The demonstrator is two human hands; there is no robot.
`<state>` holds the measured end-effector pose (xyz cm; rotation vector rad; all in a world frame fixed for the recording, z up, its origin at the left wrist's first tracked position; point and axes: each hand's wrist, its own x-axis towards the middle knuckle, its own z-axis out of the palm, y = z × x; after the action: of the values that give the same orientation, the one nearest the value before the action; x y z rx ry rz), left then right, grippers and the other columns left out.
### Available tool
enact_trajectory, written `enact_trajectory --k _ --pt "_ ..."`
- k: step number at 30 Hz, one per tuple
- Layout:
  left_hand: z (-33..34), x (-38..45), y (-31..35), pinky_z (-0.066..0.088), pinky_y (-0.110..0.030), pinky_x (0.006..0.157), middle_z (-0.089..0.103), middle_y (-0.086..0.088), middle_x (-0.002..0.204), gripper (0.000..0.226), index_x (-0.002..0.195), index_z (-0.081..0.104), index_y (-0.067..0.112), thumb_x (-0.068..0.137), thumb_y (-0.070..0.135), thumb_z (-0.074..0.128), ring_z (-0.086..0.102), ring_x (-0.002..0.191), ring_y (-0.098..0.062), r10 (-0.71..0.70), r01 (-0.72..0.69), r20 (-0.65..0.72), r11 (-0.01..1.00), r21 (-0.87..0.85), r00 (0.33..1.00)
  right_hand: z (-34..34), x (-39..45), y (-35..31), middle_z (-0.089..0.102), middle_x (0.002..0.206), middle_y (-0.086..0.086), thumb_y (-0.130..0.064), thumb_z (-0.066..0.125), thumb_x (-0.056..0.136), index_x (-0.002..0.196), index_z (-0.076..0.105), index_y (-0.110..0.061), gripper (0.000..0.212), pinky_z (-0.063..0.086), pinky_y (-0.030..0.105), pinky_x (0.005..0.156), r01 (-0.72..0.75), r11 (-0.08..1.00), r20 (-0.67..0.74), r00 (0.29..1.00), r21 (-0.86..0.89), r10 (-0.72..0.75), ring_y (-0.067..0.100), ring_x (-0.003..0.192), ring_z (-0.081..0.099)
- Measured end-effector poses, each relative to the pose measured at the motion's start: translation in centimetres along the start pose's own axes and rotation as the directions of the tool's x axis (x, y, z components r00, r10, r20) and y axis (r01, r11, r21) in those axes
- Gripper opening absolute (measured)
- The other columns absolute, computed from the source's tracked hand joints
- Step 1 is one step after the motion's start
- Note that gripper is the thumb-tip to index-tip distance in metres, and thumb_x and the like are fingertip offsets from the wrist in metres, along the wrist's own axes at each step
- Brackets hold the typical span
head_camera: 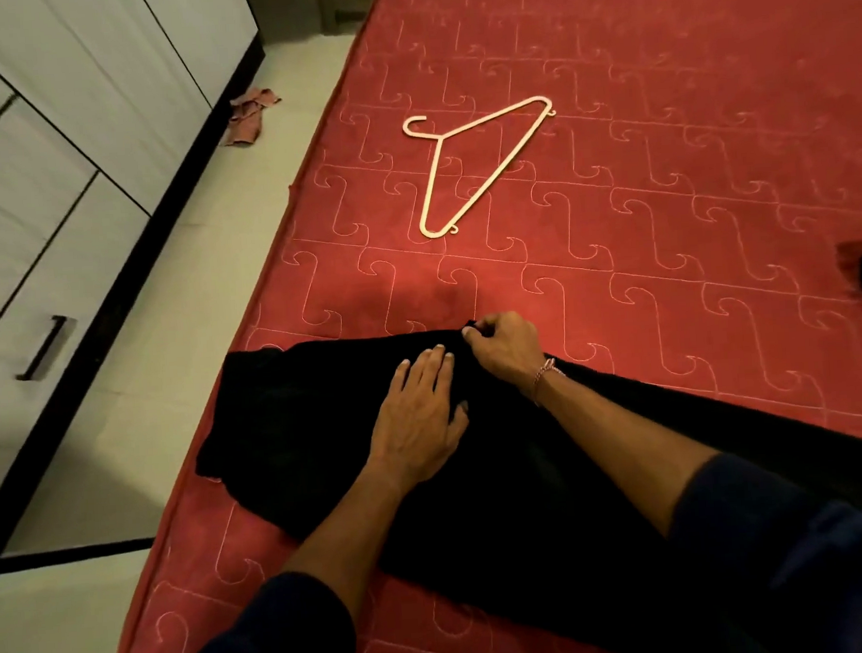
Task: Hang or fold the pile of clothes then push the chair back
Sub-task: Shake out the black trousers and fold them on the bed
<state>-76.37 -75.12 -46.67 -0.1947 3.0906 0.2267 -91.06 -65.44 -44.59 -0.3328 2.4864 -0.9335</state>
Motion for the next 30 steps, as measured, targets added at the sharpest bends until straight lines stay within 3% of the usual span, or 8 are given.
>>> enact_trajectory --k 5,10,14,18,22,25,27,30 --pt "0.6 1.0 -1.3 0.017 -0.057 0.121 0.016 -0.006 0.166 0.093 0.158 0.019 0.013 0.088 0.073 0.033 0.013 0.153 -0.024 -0.018 0.018 0.074 1.0 0.005 0.997 -0.8 3.2 0.9 0.065 0.089 -0.009 -0.021 0.07 0.091 0.094 0.067 -0.023 0.004 0.046 0.026 0.075 -0.013 0.999 -0.044 0.999 0.044 0.015 0.013 0.087 0.062" --pt "1.2 1.0 -2.0 0.001 -0.067 0.118 -0.003 -0.002 0.168 0.103 0.16 0.005 0.02 0.084 0.084 0.028 -0.005 0.154 -0.024 -0.039 0.037 0.118 0.999 0.02 0.992 0.0 4.0 1.0 0.067 0.087 -0.012 -0.024 0.073 0.091 0.092 0.065 -0.023 0.008 0.055 0.028 0.07 0.078 0.994 -0.151 0.986 0.08 -0.065 0.009 0.08 0.064" --pt "1.1 0.8 -2.9 -0.004 -0.066 0.119 -0.009 0.004 0.168 0.1 0.16 0.002 0.023 0.085 0.086 0.023 -0.013 0.154 -0.018 -0.1 0.102 0.109 0.995 -0.015 0.989 0.8 3.6 1.9 0.069 0.085 -0.007 -0.034 0.065 0.096 0.099 0.062 -0.021 0.014 0.056 0.034 0.063 0.166 0.981 -0.268 0.945 -0.096 -0.187 0.013 0.074 0.064" --pt "1.2 0.9 -3.1 -0.006 -0.065 0.118 -0.012 0.006 0.167 0.096 0.16 0.001 0.026 0.086 0.085 0.017 -0.016 0.153 -0.017 -0.107 0.113 0.122 0.993 -0.045 0.987 2.0 1.5 3.0 0.066 0.112 0.003 -0.029 0.05 0.104 0.115 0.059 -0.016 0.02 0.046 0.037 0.09 0.292 0.821 -0.232 0.865 -0.49 -0.446 0.021 0.102 0.059" --pt "1.5 1.1 -3.4 -0.002 -0.068 0.118 -0.02 0.004 0.165 0.095 0.159 -0.008 0.024 0.087 0.082 0.015 -0.02 0.152 -0.02 -0.093 0.092 0.154 0.996 0.016 0.984 4.2 -3.5 4.2 0.045 0.153 0.009 -0.026 0.044 0.106 0.141 0.05 -0.012 0.039 0.027 0.049 0.12 0.431 0.71 -0.132 0.798 -0.556 -0.588 0.027 0.146 0.035" --pt "1.9 1.0 -3.4 0.0 -0.069 0.116 -0.02 0.001 0.166 0.098 0.159 -0.009 0.023 0.086 0.082 0.019 -0.018 0.152 -0.023 -0.087 0.082 0.152 0.996 0.033 0.985 4.5 -7.3 6.5 0.02 0.166 0.006 -0.041 0.029 0.109 0.157 0.029 -0.013 0.055 0.013 0.047 0.126 0.381 0.752 -0.02 0.886 -0.538 -0.464 0.022 0.155 0.009" --pt "1.9 1.0 -3.3 -0.004 -0.07 0.115 -0.019 0.001 0.166 0.102 0.159 -0.009 0.023 0.084 0.086 0.02 -0.017 0.153 -0.024 -0.078 0.076 0.14 0.997 0.016 0.987 2.6 -8.9 9.1 0.012 0.168 0.002 -0.05 0.025 0.107 0.16 0.021 -0.017 0.062 0.009 0.045 0.126 0.256 0.823 -0.073 0.939 -0.507 -0.337 0.018 0.156 0.003" --pt "1.6 1.2 -3.2 -0.005 -0.073 0.112 -0.02 0.001 0.166 0.105 0.158 -0.012 0.023 0.081 0.088 0.018 -0.017 0.153 -0.026 -0.076 0.071 0.17 0.997 0.039 0.982 -2.2 -10.6 14.2 0.011 0.168 -0.004 -0.054 0.02 0.106 0.16 0.019 -0.028 0.06 0.013 0.046 0.126 0.084 0.827 -0.17 0.962 -0.556 -0.212 0.017 0.155 0.005"
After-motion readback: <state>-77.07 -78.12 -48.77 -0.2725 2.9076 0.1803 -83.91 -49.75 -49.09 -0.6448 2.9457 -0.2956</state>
